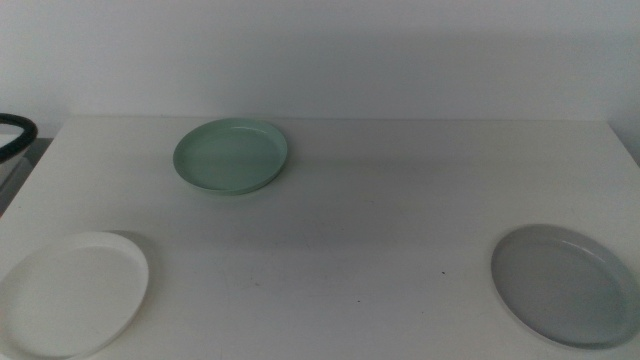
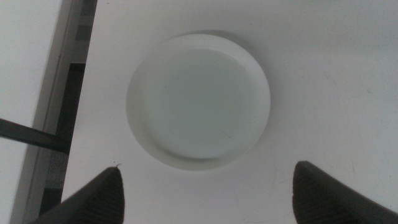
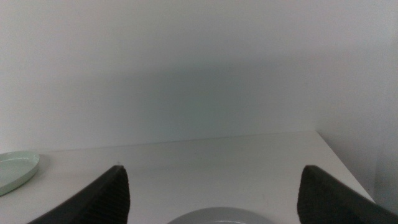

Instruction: Stack the three bowls on top of each other.

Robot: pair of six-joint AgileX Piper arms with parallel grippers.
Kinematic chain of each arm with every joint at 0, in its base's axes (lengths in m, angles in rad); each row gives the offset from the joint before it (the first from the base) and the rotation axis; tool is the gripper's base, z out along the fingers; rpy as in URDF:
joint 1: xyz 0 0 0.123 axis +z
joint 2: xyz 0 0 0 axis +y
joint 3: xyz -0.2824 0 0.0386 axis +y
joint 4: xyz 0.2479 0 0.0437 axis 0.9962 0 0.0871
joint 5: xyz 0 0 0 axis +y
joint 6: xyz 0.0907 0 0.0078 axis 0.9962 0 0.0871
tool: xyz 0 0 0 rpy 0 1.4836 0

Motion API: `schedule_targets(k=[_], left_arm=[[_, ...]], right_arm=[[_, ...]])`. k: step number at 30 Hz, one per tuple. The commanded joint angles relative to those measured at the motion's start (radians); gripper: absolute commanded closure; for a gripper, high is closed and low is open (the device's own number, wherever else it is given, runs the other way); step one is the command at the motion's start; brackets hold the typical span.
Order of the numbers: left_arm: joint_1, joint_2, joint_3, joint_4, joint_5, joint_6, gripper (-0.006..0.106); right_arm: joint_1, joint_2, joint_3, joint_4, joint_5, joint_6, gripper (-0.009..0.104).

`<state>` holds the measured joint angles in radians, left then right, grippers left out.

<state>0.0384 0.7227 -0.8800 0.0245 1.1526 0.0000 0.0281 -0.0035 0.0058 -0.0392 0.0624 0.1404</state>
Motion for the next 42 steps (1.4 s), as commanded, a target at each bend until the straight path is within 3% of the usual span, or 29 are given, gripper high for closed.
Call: schedule_targets(k=[1,14,25,39,42], left_arm=[[0.0,0.0,-0.009,0.005,0.001,0.0,0.01],[0.0,0.018,-0.009,0.06,-0.028,-0.007,0.01],[0.012,0.295,-0.093,0.129,-0.036,0.038,0.01],[0.356,0.661,-0.14,-0.157,-0.151,0.41,0.01],[0.38,0.746,-0.14,-0.173,-0.196,0.45,0.01]], right_arm=[[-0.007,0.004,-0.006,-0.01,-0.009,-0.004,0.002],[-0.007,0.004,-0.006,-0.01,-0.009,-0.004,0.002],[-0.007,0.004,-0.006,-0.01,-0.009,-0.004,0.002],[-0.007,0.004,-0.006,-0.01,-0.009,-0.004,0.002],[-0.007,0.004,-0.006,-0.01,-0.009,-0.004,0.002]])
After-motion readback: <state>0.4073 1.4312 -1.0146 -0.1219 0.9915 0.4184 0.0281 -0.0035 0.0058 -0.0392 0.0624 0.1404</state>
